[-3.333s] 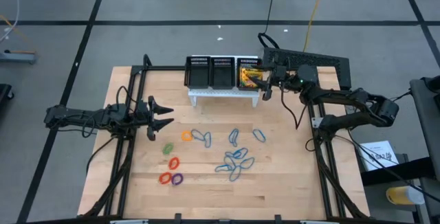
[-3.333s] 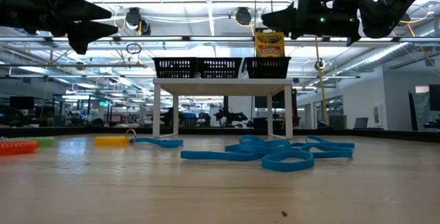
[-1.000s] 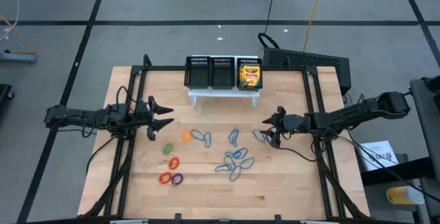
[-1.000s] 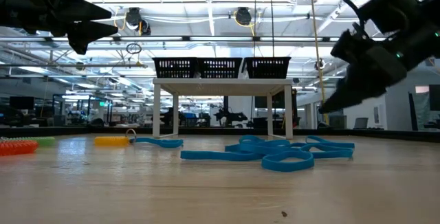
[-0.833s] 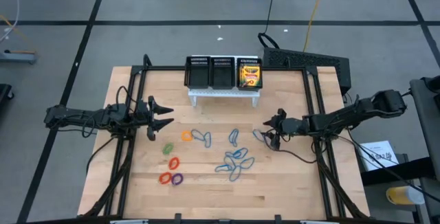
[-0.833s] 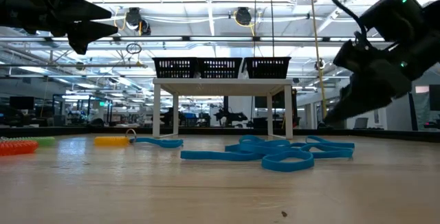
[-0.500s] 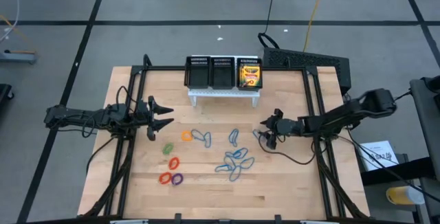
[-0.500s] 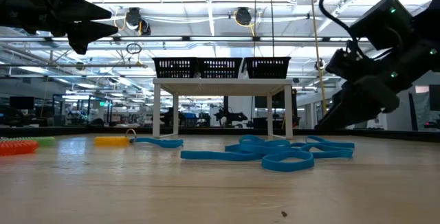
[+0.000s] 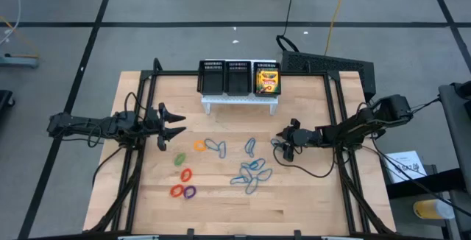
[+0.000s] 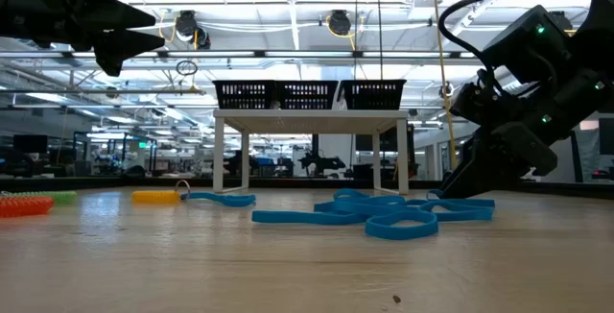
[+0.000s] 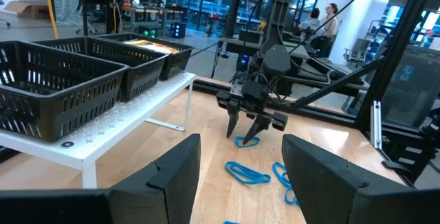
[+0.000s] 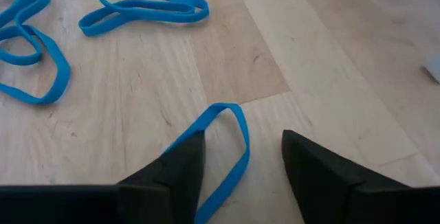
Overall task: Pick & Place Office Desk Supplies
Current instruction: Put the blue rubber band into the middle black bin
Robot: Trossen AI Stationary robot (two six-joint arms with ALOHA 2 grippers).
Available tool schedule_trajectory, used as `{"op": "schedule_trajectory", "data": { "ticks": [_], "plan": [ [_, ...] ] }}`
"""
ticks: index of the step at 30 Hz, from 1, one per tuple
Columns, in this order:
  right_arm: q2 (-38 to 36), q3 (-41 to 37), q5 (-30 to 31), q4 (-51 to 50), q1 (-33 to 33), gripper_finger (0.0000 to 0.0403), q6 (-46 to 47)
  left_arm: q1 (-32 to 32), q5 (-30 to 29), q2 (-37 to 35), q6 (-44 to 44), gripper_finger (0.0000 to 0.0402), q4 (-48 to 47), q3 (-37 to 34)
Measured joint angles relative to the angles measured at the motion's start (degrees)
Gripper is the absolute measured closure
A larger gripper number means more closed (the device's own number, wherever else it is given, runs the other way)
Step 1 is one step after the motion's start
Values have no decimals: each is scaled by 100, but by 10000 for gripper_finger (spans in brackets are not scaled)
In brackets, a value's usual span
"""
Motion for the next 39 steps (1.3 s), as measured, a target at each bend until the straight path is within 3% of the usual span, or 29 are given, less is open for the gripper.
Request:
{"op": "schedule_trajectory", "data": {
  "ticks": [15,26,34,39],
  "plan": [
    [27,-3,3,135,-11,396,-179,0,0,0,0,185,-2,0],
    [-288,-9,25,594,-13,401,-593,-1,0,0,0,185,-3,0],
    [-619,-9,-22,1849,-13,402,-1279,-1,0,0,0,185,-6,0],
    [-620,-9,-363,2655,-47,402,-1532,-1,0,0,1,185,343,2]
  ]
}}
